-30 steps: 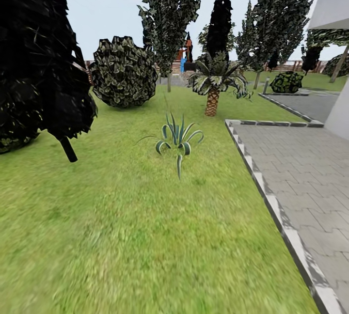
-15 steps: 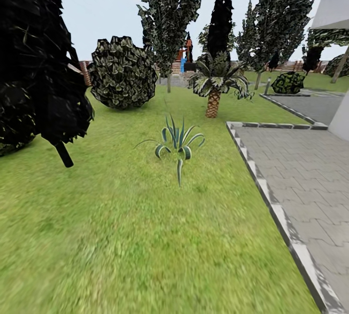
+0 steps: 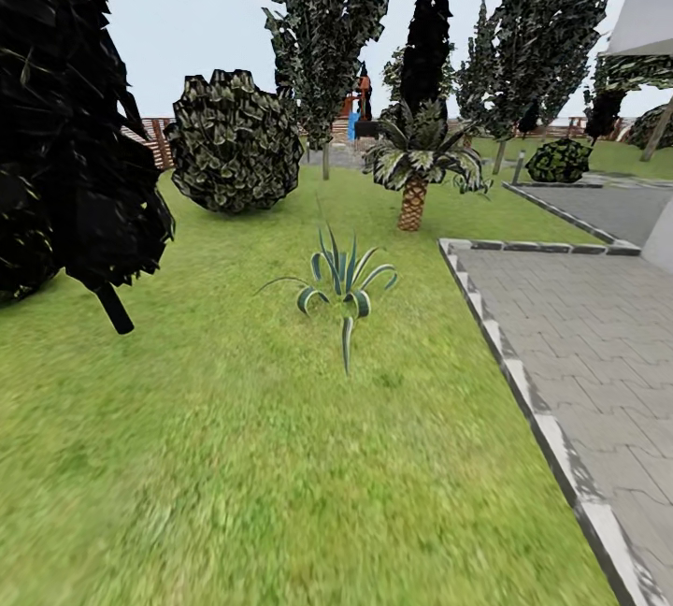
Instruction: Take the three Easter eggs out of the wicker basket on the lawn in the garden, then place them on the lawn next to a single tree (choose any tree) so that all three eggs are next to the same tree and none are left in the basket.
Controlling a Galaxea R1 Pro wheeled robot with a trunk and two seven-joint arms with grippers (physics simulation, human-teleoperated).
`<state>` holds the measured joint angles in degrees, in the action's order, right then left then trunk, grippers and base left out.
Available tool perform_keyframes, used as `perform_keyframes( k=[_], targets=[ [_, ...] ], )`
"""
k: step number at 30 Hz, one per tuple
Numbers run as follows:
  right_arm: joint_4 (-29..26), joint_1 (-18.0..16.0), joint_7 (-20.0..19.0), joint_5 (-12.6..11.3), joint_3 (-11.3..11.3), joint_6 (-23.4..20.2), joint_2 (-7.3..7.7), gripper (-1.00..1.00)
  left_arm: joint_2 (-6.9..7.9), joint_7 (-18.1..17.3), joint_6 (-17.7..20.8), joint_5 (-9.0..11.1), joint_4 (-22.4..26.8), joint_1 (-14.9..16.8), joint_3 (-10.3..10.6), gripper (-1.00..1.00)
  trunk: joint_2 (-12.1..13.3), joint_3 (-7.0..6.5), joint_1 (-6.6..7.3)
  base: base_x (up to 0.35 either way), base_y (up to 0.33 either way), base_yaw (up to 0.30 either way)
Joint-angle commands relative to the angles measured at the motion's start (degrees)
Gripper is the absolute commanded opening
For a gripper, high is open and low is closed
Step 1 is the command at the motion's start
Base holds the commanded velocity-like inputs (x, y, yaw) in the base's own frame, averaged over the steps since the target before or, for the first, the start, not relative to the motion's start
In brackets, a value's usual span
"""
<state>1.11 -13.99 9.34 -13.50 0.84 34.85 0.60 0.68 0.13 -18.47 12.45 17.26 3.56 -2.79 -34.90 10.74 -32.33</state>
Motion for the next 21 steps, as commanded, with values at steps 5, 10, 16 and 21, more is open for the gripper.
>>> perform_keyframes(
  k=[5,10,16,21],
  targets=[
    [0.1,-0.1,0.1,-0.1,0.1,0.3,0.01,1.0,0.14,0.0,-0.1,0.1,0.0,0.1,0.0,1.0,2.0,-0.82,1.06,0.339,0.0,0.0],
    [-1.8,-0.1,0.1,-0.5,0.0,0.3,-0.31,1.0,0.06,0.0,-0.2,0.1,0.0,0.0,0.0,1.0,4.0,-1.71,2.15,0.339,0.0,0.0],
    [-12.6,-0.3,0.2,-2.2,-0.1,0.1,-1.14,1.0,0.05,0.1,-0.2,0.0,0.0,0.0,0.0,1.0,6.4,-2.79,3.47,0.339,0.0,0.0],
    [-10.8,-0.5,-0.3,-2.4,0.1,0.3,-1.81,1.0,0.24,0.1,-0.2,0.1,0.0,0.0,0.0,1.0,8.4,-3.69,4.57,0.339,0.0,0.0]
  ],
)
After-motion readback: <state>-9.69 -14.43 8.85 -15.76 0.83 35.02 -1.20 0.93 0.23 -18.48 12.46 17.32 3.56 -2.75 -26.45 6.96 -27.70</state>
